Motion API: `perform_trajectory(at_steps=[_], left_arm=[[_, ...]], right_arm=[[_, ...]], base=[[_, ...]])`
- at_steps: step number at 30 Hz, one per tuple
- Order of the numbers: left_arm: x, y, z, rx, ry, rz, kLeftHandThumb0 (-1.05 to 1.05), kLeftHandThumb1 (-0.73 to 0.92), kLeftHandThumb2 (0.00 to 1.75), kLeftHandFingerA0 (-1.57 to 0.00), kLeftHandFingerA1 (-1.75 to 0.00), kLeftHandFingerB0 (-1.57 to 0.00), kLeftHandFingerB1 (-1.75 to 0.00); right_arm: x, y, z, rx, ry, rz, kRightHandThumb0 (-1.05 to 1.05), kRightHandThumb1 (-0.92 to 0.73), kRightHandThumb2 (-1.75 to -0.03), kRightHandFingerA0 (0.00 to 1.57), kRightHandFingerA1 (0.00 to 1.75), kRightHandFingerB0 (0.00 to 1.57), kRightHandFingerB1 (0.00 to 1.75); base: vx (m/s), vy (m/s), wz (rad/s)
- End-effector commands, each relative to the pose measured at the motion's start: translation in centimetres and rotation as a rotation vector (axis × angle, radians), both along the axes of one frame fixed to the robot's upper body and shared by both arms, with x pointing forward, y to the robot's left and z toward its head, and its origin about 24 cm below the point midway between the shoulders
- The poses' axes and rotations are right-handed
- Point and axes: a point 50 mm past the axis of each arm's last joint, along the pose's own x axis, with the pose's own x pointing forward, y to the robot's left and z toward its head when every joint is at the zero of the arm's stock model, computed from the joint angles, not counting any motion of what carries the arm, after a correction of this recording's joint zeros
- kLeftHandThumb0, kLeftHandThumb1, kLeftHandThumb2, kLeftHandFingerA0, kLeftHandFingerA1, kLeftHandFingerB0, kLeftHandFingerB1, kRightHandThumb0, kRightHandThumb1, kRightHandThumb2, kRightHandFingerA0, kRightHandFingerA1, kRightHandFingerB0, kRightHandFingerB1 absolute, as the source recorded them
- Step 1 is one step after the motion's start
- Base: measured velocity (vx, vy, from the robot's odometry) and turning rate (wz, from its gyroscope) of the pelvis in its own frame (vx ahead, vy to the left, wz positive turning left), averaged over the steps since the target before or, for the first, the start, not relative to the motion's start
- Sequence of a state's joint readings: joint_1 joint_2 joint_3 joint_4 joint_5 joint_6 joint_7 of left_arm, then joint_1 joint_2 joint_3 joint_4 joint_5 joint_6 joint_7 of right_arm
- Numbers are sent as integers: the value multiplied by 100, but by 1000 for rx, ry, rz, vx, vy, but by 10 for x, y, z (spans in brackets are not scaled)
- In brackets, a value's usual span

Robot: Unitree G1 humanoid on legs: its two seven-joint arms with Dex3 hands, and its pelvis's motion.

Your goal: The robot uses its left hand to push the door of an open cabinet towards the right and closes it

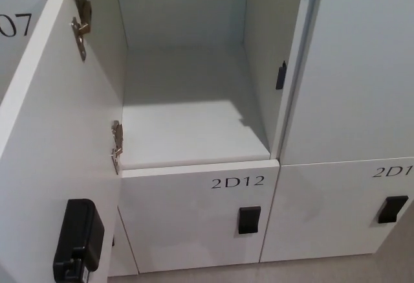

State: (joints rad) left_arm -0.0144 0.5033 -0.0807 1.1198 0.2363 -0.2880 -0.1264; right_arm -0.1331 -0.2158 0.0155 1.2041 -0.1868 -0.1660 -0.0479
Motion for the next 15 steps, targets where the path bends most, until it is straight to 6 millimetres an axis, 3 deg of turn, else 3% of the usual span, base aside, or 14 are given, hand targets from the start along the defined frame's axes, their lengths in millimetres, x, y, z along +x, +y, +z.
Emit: perform_trajectory(at_steps=[1,3,4,5,6,7,8,10,15], left_arm=[[1,5,5,15,-11,-46,-76,78,104,-27,-47,-16,-42],[1,7,5,-6,-41,19,-76,77,102,-23,-45,-14,-41],[1,7,6,-9,-67,47,-74,92,69,-35,-35,-23,-30],[1,8,6,-10,-83,63,-74,92,69,-35,-35,-23,-30],[7,8,10,-25,-154,97,-77,76,103,-26,-47,-16,-42],[8,8,11,-30,-170,102,-77,76,103,-26,-47,-16,-42],[13,7,15,-24,-209,91,-77,91,71,-35,-35,-24,-30],[17,5,18,-15,-249,74,-77,91,71,-35,-35,-24,-30],[56,-16,41,-27,-483,-46,-73,92,69,-32,-33,-24,-31]], right_arm=[[0,-8,4,-16,-48,-16,-51,-87,-66,35,36,30,32],[-1,-8,4,-8,-47,-22,-52,-87,-66,33,36,29,32],[-1,-8,4,-10,-45,-21,-53,-87,-66,34,36,29,31],[-1,-8,4,-13,-44,-19,-53,-87,-66,34,36,29,31],[2,-8,5,-7,-51,-17,-52,-87,-66,33,36,28,32],[2,-8,5,-4,-54,-17,-52,-87,-66,33,36,28,32],[3,-8,5,-4,-56,-17,-51,-88,-66,34,36,29,32],[4,-7,5,-6,-57,-16,-51,-88,-66,34,36,29,32],[6,-4,5,-8,-61,-8,-52,-88,-66,34,37,28,32]], base=[[0,0,0],[0,0,0],[0,0,0],[0,0,0],[0,0,0],[0,0,0],[0,0,0],[0,0,0],[0,0,0]])
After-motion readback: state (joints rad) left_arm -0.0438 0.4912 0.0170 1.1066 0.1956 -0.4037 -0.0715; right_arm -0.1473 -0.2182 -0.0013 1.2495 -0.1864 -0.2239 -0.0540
